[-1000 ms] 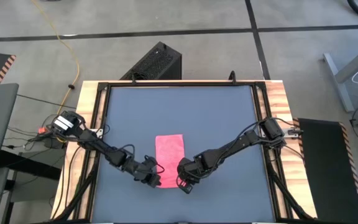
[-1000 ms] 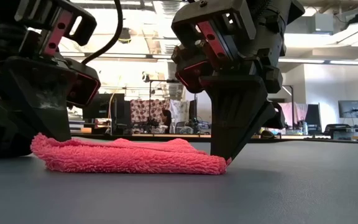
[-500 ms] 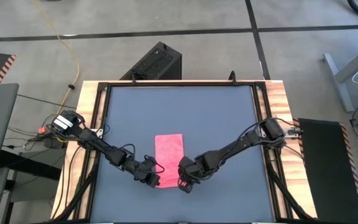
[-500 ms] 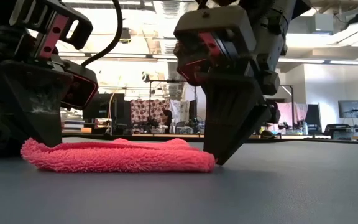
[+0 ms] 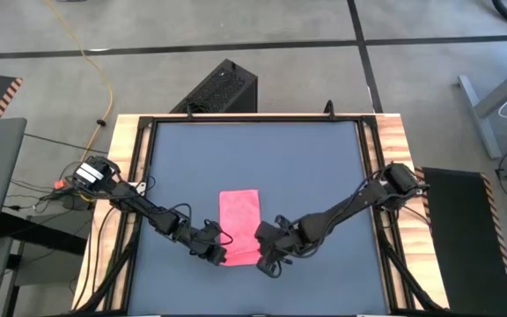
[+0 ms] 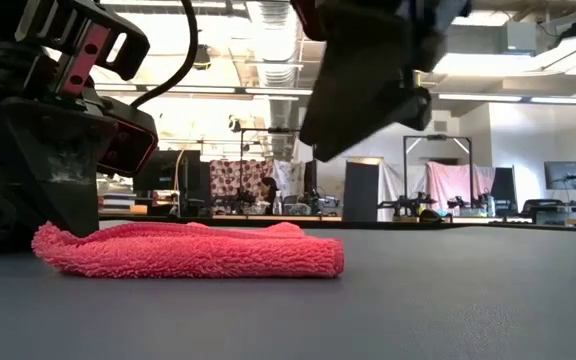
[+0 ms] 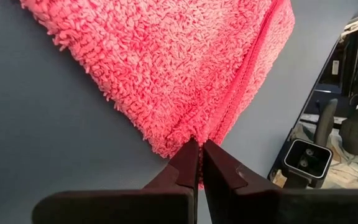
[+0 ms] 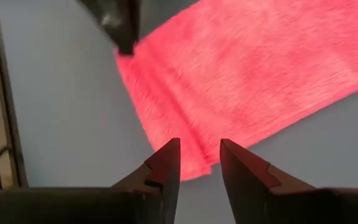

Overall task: Roll towel
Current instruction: Roll the pink towel

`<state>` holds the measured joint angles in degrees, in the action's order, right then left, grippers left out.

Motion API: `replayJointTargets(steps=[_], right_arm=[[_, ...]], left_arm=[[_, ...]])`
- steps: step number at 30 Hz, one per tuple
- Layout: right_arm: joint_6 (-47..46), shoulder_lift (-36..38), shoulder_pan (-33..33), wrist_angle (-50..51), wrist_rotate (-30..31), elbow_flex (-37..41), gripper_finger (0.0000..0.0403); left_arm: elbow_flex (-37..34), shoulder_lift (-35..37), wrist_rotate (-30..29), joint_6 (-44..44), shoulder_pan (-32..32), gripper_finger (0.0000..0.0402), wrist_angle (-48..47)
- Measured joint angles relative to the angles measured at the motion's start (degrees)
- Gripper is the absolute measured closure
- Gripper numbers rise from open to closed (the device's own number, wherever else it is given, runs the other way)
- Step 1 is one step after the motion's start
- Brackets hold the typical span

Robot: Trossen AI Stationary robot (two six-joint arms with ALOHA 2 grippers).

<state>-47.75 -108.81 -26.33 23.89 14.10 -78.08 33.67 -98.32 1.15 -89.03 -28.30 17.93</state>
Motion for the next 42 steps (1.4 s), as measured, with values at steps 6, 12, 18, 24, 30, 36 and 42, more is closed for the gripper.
replayJointTargets(steps=[6,12,18,24,30,36,42], right_arm=[[4.39,-3.58,-4.49,-1.36,5.14,0.00,0.0272],[8.92,-6.21,-8.72,-2.80,14.60,0.00,0.0280],[13.33,-8.45,-8.90,-4.36,18.27,-0.04,0.0281],[12.41,-10.93,-7.61,-7.07,16.55,-0.63,0.0281],[13.12,-11.55,-7.65,-7.20,17.94,-3.68,0.0281],[15.63,-11.55,-7.87,-5.38,18.70,-6.83,0.0281],[15.62,-11.57,-9.41,-4.09,18.99,-6.68,0.0281]], left_arm=[[-0.04,-0.02,-0.32,-0.41,0.01,0.0401,0.22],[0.46,-0.13,-1.37,-0.22,0.01,0.0401,-0.18],[0.57,-0.15,-2.74,-0.81,0.01,0.0401,-0.39],[0.59,-0.15,-2.46,-0.36,0.01,0.0401,-0.46],[0.61,-0.15,-2.69,0.02,0.01,0.0401,-0.48],[0.61,-0.15,-2.54,0.64,0.01,0.0401,-0.50],[0.61,-0.15,-2.52,0.87,0.01,0.0401,-0.50]])
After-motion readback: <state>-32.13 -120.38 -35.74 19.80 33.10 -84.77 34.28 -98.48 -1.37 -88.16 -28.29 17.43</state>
